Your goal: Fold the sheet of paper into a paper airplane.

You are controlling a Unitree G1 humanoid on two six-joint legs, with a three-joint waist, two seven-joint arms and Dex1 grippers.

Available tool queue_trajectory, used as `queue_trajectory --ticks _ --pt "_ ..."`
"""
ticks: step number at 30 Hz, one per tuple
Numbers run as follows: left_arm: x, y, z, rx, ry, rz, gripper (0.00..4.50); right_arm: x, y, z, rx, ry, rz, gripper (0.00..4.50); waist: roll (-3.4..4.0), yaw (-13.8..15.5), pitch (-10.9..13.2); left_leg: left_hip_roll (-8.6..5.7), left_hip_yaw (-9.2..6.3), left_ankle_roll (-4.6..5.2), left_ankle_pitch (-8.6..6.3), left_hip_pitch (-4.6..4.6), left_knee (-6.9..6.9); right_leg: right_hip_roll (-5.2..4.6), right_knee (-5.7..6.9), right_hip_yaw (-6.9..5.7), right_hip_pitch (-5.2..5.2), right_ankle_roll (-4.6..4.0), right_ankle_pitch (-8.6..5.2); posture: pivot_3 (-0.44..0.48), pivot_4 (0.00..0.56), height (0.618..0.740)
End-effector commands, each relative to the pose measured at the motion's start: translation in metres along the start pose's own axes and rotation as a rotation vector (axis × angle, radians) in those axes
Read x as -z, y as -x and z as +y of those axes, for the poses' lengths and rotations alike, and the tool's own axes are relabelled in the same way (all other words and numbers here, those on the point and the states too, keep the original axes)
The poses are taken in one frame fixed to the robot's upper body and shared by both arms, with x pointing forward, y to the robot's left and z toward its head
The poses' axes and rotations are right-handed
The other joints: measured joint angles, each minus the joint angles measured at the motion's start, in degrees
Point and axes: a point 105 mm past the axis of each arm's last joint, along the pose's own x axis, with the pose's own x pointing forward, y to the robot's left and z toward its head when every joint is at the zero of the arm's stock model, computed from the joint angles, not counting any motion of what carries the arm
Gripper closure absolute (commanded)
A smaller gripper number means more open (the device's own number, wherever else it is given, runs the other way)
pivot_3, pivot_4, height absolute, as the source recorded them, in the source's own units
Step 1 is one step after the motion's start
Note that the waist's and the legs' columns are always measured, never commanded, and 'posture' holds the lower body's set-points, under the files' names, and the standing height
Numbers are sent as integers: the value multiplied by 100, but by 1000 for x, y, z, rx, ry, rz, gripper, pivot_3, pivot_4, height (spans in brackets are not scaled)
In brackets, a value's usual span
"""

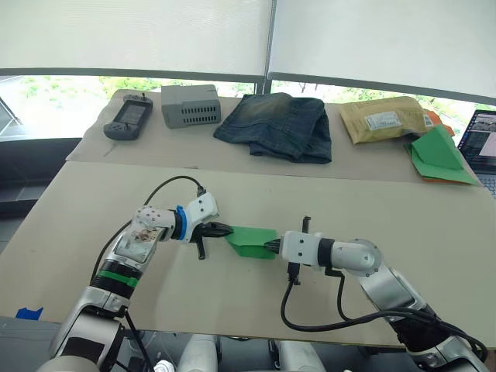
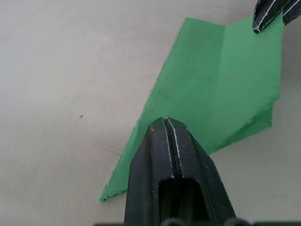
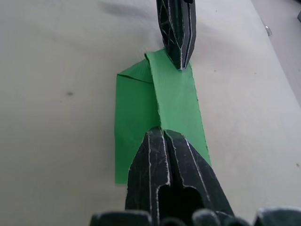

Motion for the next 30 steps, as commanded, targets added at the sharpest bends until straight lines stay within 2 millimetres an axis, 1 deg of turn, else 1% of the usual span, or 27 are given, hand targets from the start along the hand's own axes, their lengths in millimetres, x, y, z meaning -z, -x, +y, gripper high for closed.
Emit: queue_trajectory --ticks 1,5,13,16,17,19,22,24,27,30 --pt "15 -5 -4 0 7 66 4500 -12 10 -14 5 -101 -82 4485 0 1 0 -1 0 0 0 0 0 -1 0 0 1 0 0 0 150 734" --pt "17 -8 -8 8 6 66 4500 -10 11 -24 -46 -218 -100 4485 0 9 0 -2 0 0 0 -2 2 -3 -1 0 0 -4 3 0 150 734" --pt "17 -8 -7 -5 7 66 4500 -5 -3 -39 -158 -303 -69 4485 1 3 0 -2 -1 0 0 -1 1 -3 -1 -1 1 -4 3 0 150 734" --pt "18 -8 -8 -8 9 66 4500 0 -6 -43 -195 -332 -52 4485 1 1 0 -2 -1 0 0 1 1 -3 0 -1 1 -4 3 0 150 734" --pt "18 -8 -8 -10 12 64 4500 4 -8 -45 -205 -355 -31 4485 1 0 0 -1 -1 0 0 1 1 -3 0 -1 0 -4 3 0 150 734" --pt "19 -8 -9 -12 16 61 4500 11 -13 -55 -181 -368 -10 4485 2 -14 0 -1 0 0 0 2 1 -3 1 0 1 -8 6 0 150 734" --pt "22 -8 -12 -15 23 62 4500 11 -18 -56 -225 -434 -30 4485 3 -15 0 0 0 0 0 3 0 -2 2 -1 0 -15 10 0 150 734" --pt "22 -9 -12 -18 24 62 4500 13 -20 -55 -250 -471 -26 4485 3 -15 0 -1 -1 0 0 2 -2 -2 1 -1 0 -33 20 0 150 734" --pt "22 -8 -11 -29 26 59 4500 18 -24 -51 -308 -540 -15 4485 4 -16 0 -2 -1 0 0 0 -2 -3 0 -1 0 -36 22 0 150 734" --pt "20 -8 -11 -40 28 50 4500 24 -29 -52 -324 -572 2 4485 5 -22 0 -1 -1 0 0 3 -2 -2 2 -1 1 -36 23 0 150 734"
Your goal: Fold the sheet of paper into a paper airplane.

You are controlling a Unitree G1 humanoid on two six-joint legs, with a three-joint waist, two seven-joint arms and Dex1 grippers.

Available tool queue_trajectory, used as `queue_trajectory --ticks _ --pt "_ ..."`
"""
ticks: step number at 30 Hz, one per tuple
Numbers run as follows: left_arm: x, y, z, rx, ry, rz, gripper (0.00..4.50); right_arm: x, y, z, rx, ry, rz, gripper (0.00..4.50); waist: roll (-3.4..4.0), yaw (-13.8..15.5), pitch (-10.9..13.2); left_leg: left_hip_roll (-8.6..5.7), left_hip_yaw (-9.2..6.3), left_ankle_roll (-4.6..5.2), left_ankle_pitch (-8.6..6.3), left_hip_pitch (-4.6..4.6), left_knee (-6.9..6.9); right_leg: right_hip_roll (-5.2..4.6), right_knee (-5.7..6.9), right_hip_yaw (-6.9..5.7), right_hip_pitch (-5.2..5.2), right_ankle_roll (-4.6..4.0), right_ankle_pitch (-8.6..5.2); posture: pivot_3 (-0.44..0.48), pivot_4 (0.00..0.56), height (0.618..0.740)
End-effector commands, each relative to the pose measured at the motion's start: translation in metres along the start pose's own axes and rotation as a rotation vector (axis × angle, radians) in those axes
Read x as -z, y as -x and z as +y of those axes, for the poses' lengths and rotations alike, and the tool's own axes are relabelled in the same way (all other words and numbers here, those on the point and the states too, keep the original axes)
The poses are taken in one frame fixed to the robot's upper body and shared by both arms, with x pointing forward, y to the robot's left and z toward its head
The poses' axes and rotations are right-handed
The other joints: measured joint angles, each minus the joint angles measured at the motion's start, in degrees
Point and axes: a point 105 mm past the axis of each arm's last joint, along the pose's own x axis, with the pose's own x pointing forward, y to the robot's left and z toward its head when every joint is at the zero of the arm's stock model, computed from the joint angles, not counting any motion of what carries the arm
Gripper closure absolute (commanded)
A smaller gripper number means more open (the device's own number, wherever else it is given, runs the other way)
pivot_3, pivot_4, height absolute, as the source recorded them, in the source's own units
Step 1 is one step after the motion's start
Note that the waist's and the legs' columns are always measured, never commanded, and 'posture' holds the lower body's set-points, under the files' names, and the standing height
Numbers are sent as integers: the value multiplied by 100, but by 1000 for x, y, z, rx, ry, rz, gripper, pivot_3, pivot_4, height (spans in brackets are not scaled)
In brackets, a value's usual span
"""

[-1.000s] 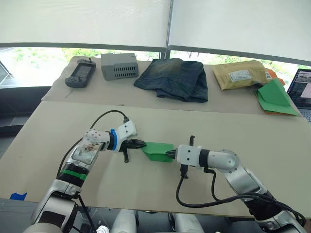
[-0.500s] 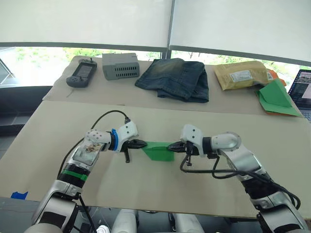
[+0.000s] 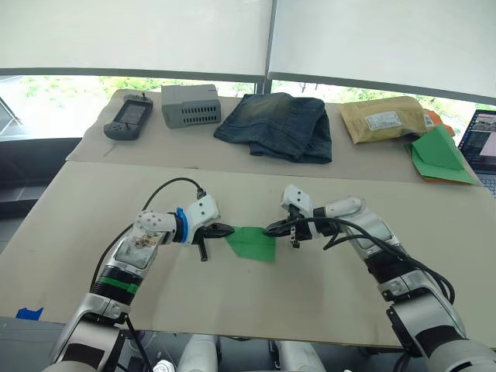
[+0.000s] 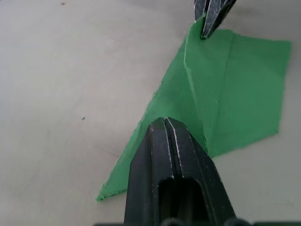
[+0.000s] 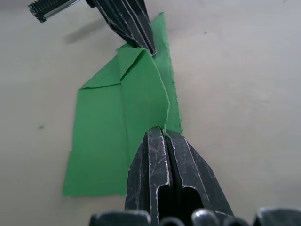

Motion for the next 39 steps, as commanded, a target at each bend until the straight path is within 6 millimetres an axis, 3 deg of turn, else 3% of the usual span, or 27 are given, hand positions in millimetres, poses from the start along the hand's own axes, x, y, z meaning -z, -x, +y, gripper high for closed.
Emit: queue_trajectory --ticks 1,7,13,18,22,25,29,37,39 --pt "17 -5 -6 -4 41 58 4500 -6 -3 -5 -26 -11 -4 4485 1 -8 0 0 0 0 0 0 0 0 0 0 0 0 0 0 150 734" --pt "3 2 3 -69 57 -11 4500 4 -5 -13 -19 20 53 4485 2 -19 0 0 0 0 0 3 1 0 1 0 2 1 0 0 150 734" --pt "-36 24 23 -163 183 -242 4500 14 -10 -11 -16 28 74 4485 2 -112 1 4 -3 0 0 -2 -1 2 3 -1 -6 1 1 0 150 734" --pt "-53 27 1 -58 221 -339 4500 21 -13 -9 -9 20 85 4485 3 -159 1 2 -6 -1 0 -1 -1 0 2 -1 0 0 3 0 150 734" --pt "-45 19 -19 21 239 -299 4500 22 -13 -10 0 21 86 4485 3 -161 1 3 -5 -1 0 5 -5 0 3 0 2 0 3 0 150 734" --pt "-29 6 -14 -21 245 -242 4500 21 -13 -10 5 13 76 4485 3 -156 1 2 -5 -1 0 6 -4 0 2 -1 3 4 0 0 150 734" --pt "-24 -7 -6 -51 259 -211 4500 18 -10 -11 9 20 67 4485 3 -156 1 1 -5 -1 0 8 -4 1 2 -1 4 4 0 0 150 734" --pt "2 -23 -17 -34 255 -91 4500 16 -3 -14 36 -4 47 4485 3 -149 0 0 -5 -1 0 7 -4 0 1 1 6 1 2 0 150 734" --pt "10 -23 -18 -33 260 -62 4500 8 1 -15 50 -12 3 4485 3 -148 0 0 -5 -1 0 8 -4 -1 1 1 6 2 1 0 150 734"
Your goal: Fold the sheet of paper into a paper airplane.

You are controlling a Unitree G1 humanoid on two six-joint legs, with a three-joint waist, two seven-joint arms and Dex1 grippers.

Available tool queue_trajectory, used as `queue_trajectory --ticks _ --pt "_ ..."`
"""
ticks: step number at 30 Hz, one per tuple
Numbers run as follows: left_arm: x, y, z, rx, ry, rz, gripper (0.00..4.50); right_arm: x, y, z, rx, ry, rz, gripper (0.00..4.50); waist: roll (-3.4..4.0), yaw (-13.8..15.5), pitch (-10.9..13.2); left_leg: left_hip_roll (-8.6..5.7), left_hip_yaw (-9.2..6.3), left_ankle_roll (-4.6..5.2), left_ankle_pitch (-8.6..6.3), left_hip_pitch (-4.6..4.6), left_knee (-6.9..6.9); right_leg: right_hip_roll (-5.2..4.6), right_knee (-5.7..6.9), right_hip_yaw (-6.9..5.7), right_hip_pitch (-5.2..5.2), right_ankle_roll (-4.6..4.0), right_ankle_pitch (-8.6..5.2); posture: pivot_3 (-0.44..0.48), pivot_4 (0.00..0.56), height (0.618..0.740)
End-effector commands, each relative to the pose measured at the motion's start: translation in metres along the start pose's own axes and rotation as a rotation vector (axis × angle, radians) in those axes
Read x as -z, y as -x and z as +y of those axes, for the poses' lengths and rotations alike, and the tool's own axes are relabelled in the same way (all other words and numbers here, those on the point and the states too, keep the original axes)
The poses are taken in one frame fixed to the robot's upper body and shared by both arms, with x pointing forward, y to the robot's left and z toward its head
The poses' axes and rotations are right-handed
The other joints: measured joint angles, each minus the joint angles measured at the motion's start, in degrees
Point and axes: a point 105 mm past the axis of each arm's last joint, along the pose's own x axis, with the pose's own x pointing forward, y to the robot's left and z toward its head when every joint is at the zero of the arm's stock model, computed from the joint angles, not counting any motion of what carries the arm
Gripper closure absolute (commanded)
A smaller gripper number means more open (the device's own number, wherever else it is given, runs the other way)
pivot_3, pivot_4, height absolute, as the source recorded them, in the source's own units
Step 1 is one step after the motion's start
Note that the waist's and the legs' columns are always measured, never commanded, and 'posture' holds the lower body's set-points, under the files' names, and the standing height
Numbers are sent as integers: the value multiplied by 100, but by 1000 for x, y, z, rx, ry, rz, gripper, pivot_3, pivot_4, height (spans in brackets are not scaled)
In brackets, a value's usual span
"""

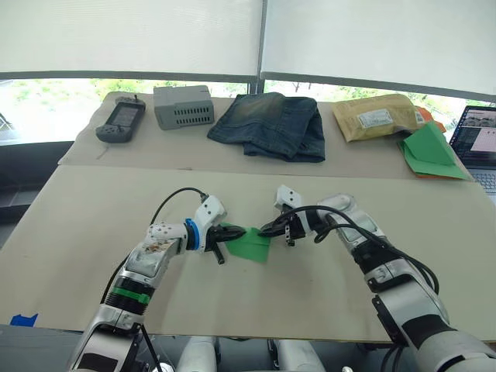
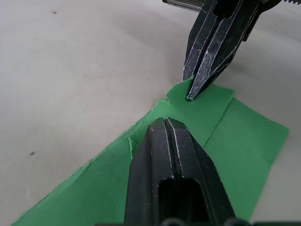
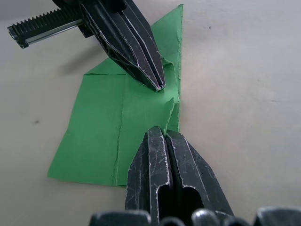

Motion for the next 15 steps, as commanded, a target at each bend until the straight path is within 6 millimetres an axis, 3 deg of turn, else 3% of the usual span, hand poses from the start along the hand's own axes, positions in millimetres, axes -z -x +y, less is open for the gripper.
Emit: queue_trajectory --ticks 1,4,7,10,13,15 --pt "20 -1 -1 0 16 72 4500 2 14 -8 83 -42 -22 4485 0 4 0 0 0 0 0 -1 0 0 0 0 -1 1 -1 0 150 734" --pt "14 -2 -1 3 44 45 4500 -13 32 -16 157 12 -73 3545 3 13 2 -1 0 0 0 -6 0 -1 -1 0 -5 1 -1 0 150 734" --pt "12 -3 0 2 37 49 4500 -43 56 -18 268 112 -169 2582 6 24 4 -5 0 0 0 -17 -1 -6 -3 -1 -15 1 -1 0 150 734" --pt "9 -4 3 0 33 44 4500 -65 57 5 249 102 -256 1538 7 13 4 -4 -2 0 0 -19 -8 -5 -4 -1 -18 2 -1 0 150 734" --pt "4 -6 10 -12 23 41 4500 -71 37 36 254 135 -274 1858 6 22 4 -2 -12 0 0 -16 -14 -1 -4 -8 -14 13 -10 0 150 734" --pt "1 -7 12 -13 22 39 4500 -65 28 44 285 115 -269 2443 7 24 4 -4 -14 0 0 -20 -13 -2 -3 -8 -17 36 -23 0 150 734"
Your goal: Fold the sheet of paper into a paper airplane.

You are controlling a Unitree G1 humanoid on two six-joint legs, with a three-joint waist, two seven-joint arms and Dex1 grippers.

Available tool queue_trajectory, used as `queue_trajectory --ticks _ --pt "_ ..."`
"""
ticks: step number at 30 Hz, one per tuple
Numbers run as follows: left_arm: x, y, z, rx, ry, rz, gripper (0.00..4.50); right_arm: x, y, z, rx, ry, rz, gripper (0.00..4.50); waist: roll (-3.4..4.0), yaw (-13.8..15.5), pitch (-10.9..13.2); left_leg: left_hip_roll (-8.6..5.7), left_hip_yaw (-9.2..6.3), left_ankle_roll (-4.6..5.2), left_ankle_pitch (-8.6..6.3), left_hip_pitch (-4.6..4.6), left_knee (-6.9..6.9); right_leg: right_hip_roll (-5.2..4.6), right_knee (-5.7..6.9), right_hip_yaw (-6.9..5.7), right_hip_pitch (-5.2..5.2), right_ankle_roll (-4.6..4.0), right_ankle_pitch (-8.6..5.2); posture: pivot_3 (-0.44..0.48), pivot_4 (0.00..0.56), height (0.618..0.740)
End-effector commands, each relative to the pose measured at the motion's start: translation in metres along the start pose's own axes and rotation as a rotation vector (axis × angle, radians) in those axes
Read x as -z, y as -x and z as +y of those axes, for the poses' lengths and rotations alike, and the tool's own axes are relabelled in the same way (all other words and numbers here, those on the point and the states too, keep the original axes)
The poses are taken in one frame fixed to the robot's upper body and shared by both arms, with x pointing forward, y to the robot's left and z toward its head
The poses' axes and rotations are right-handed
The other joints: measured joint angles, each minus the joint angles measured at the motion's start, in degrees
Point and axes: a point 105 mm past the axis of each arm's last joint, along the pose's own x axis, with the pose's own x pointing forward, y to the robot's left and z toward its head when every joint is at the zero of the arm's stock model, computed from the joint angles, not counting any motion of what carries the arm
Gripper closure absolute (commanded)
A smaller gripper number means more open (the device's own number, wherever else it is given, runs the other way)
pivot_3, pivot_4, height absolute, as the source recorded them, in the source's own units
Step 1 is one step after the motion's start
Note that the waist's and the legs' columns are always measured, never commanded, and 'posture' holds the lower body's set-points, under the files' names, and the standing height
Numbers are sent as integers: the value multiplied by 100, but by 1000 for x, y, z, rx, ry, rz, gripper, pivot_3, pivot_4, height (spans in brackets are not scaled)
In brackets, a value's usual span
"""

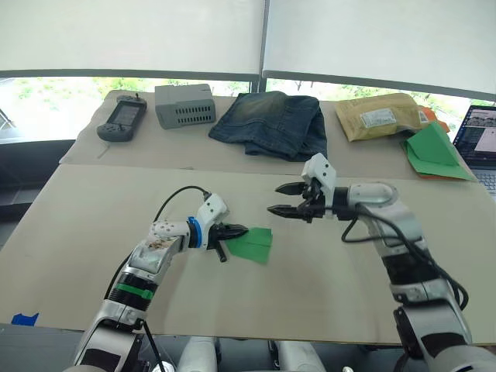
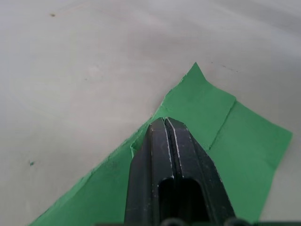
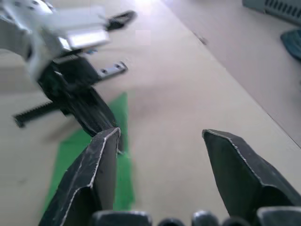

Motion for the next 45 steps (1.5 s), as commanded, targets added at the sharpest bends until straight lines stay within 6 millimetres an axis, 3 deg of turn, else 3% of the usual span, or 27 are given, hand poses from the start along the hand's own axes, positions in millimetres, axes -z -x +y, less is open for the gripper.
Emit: queue_trajectory --ticks 1,4,6,15,22,27,31,40,45 --pt "7 0 7 -23 13 44 4500 0 -5 15 66 -8 -14 2873 0 2 0 -1 2 0 0 -1 3 -1 0 2 -1 0 0 0 150 734" --pt "3 0 6 -8 -1 45 4500 21 -11 24 160 -51 -3 3956 -1 14 0 -4 3 0 0 -9 10 -6 -4 1 -3 2 2 0 150 734" --pt "2 1 4 11 -14 49 4500 37 -13 26 234 -47 27 4452 -1 12 0 -1 1 0 0 -9 9 -4 -7 -1 -3 2 1 0 150 734" --pt "8 4 -5 55 -67 92 4500 49 -25 29 335 -88 32 4452 0 -24 1 1 3 0 0 -11 4 -1 -7 2 -9 1 -1 0 150 734" --pt "4 5 -5 45 -79 88 4500 59 -34 38 300 -132 56 4452 0 -10 1 -1 3 0 0 -14 3 -4 -15 1 -8 1 -1 0 150 734" --pt "4 5 -4 44 -91 93 4500 75 -26 37 333 -175 87 4452 0 -9 1 0 2 0 0 -12 3 -3 -15 0 -6 2 -2 0 150 734" --pt "5 4 -3 43 -93 94 4500 84 -6 32 386 -193 97 4452 -1 1 1 -1 2 0 0 -11 3 -4 -17 0 -2 3 -2 0 150 734" --pt "3 1 -5 56 -98 82 4500 76 24 25 438 -159 76 4452 -1 18 1 -1 3 0 0 -11 3 -4 -19 0 -1 5 -3 0 150 734" --pt "4 1 -6 65 -101 82 4500 26 22 11 430 -56 -71 4452 -1 12 1 -1 3 0 0 -13 4 -4 -19 1 -3 6 -2 0 150 734"
